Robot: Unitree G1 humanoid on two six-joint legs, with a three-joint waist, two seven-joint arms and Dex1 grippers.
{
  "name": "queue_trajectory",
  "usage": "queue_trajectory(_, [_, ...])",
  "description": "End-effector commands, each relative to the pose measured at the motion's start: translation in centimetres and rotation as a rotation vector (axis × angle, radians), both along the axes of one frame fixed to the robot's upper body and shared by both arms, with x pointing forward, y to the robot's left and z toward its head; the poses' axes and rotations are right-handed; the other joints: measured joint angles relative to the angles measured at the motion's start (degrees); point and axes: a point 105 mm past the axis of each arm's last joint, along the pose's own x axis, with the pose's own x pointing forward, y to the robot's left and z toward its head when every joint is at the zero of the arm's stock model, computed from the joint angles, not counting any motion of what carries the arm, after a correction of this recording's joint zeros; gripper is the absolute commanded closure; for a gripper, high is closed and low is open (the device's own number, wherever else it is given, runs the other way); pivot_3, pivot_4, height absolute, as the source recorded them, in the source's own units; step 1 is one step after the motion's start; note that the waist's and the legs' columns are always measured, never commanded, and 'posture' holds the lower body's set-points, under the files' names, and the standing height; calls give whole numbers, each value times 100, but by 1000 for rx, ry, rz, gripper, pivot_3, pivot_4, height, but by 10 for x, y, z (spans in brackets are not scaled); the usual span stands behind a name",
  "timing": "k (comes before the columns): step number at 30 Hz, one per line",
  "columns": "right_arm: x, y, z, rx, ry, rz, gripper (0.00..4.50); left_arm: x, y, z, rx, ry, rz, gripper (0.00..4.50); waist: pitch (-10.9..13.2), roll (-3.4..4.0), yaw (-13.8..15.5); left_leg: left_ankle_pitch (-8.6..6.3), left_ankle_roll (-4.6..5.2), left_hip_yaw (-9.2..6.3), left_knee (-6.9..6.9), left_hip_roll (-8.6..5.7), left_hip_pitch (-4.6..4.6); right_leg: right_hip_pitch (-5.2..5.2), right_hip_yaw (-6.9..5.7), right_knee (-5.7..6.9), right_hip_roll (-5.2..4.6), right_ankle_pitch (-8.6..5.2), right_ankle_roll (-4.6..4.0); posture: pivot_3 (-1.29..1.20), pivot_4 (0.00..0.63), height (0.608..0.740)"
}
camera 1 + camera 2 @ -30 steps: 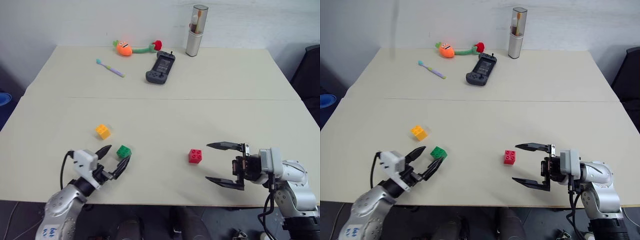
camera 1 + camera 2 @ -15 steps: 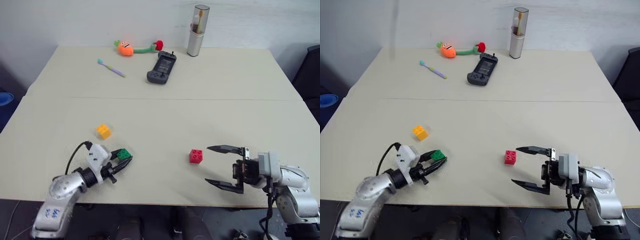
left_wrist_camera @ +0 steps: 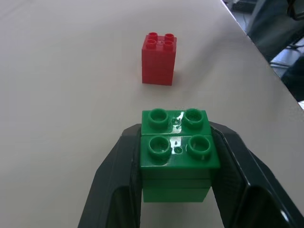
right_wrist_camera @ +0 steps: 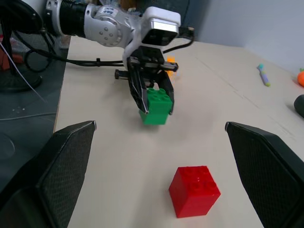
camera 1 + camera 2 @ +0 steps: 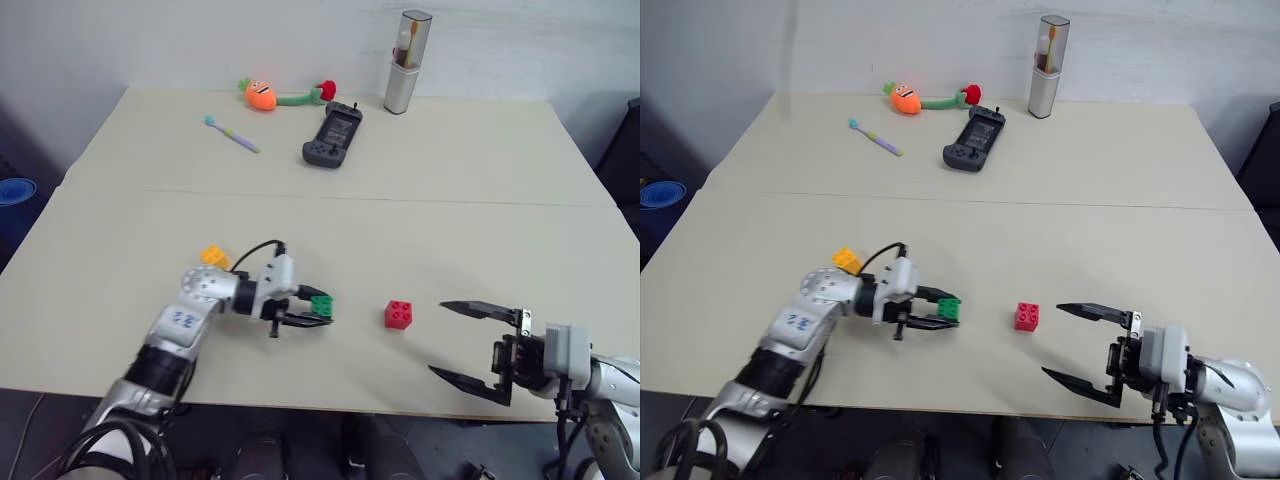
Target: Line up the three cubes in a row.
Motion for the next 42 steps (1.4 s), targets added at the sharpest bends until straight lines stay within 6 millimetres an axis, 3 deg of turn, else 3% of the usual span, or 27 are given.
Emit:
queue_trajectory(1, [-5, -2, 14, -10, -55, -20, 0, 2, -7, -11, 23, 1, 17, 2992, 1, -2, -33, -1, 1, 3, 1, 2, 0, 0, 4, 0, 1, 1, 2, 0, 150, 740])
queue_trajectory(7, [-7, -1, 14, -11, -52, -34, 0, 16, -10, -11, 10, -61, 57, 2992, 1, -3, -3, -1, 7, -9, 4, 3, 16, 18, -1, 2, 0, 2, 3, 0, 150, 740])
queue_trajectory(14, [-4, -2, 14, -12, -59, -48, 0, 17, -1, -12, 38, -53, 17, 2992, 1, -3, -20, -13, 24, -13, 8, 6, 21, 29, -5, -3, 0, 2, 4, 0, 150, 740])
queue_trajectory(16, [-2, -2, 14, -9, -62, -53, 0, 9, 0, -7, 9, -13, -35, 2992, 1, -3, -22, -11, 20, -13, 9, 6, 22, 29, -5, -3, 1, 2, 4, 0, 150, 740])
queue_trajectory(17, [-2, -2, 14, -8, -63, -54, 0, 6, 0, -6, -1, -6, -56, 2252, 1, -3, -24, -10, 20, -13, 9, 6, 21, 29, -5, -2, 1, 2, 4, 0, 150, 740])
queue_trajectory(20, [-1, -2, 13, -4, -63, -56, 0, 20, 3, 5, -18, -111, 26, 1371, 2, -3, -8, -9, 18, -14, 11, 6, 19, 28, -7, -3, 0, 2, 4, 0, 150, 740])
queue_trajectory(23, [2, -4, 12, 9, -54, -71, 0, 18, 13, 31, -127, -169, 40, 493, 2, -4, -6, -11, 21, -17, 15, 6, 15, 29, -7, -5, -2, 2, 4, 0, 150, 740])
queue_trajectory(29, [8, -6, 6, 9, -33, -54, 0, -14, 60, 34, -74, -192, 75, 493, 2, -2, -117, -6, 6, -10, -1, 14, 26, 29, -3, -3, 0, 0, 1, 0, 150, 740])
queue_trajectory(33, [16, -1, 6, 31, -41, -22, 0, -29, 92, 38, -87, -203, 239, 493, 4, -1, -124, -16, 27, -17, 1, 14, 23, 28, -5, -3, -7, 0, 0, 0, 150, 740])
queue_trajectory(38, [27, 14, 11, 81, -89, 28, 0, -46, 157, 30, -176, -179, 658, 493, 4, 0, -179, -19, 29, -18, -20, 15, 32, 28, -6, -6, -9, -5, -8, 0, 150, 740])
queue_trajectory(39, [29, 18, 13, 94, -92, 36, 0, -51, 178, 24, -189, -167, 781, 493, 4, 1, -172, -18, 27, -19, -22, 19, 30, 24, -7, -6, -8, -5, -9, 0, 150, 740])
queue_trajectory(40, [30, 20, 13, 104, -93, 41, 0, -59, 196, 16, -177, -168, 872, 153, 5, 1, -161, -18, 27, -20, -22, 18, 30, 24, -7, -6, -9, -6, -10, 0, 150, 740])
queue_trajectory(42, [32, 23, 15, 118, -86, 38, 0, -77, 224, 4, -152, -145, 1005, 15, 4, -1, -158, -18, 27, -24, -21, 18, 27, 22, -12, -7, -9, -7, -12, 0, 150, 740])
